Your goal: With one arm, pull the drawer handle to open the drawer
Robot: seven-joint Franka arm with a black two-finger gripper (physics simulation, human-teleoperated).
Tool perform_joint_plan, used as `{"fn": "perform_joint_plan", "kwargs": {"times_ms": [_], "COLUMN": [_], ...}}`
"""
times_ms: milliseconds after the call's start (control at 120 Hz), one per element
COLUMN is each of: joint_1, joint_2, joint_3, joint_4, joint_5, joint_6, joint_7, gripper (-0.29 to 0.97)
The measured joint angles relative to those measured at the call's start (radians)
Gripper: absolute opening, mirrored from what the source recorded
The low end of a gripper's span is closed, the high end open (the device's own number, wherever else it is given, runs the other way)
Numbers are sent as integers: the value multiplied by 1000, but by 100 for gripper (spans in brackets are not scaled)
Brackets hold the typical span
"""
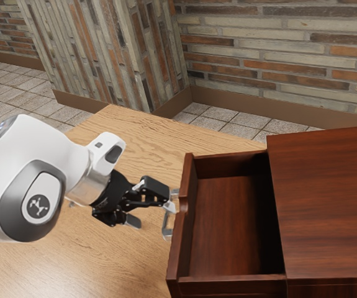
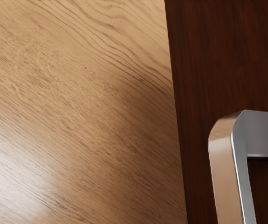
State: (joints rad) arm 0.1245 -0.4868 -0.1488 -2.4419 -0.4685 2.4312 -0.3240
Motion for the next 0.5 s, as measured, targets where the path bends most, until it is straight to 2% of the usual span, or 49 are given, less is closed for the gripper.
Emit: {"fn": "perform_joint_plan", "kwargs": {"times_ms": [500], "joint_1": [-27], "joint_2": [-51], "joint_3": [86], "joint_4": [-38], "joint_5": [61], "joint_6": [-23], "joint_7": [-1], "gripper": [68]}}
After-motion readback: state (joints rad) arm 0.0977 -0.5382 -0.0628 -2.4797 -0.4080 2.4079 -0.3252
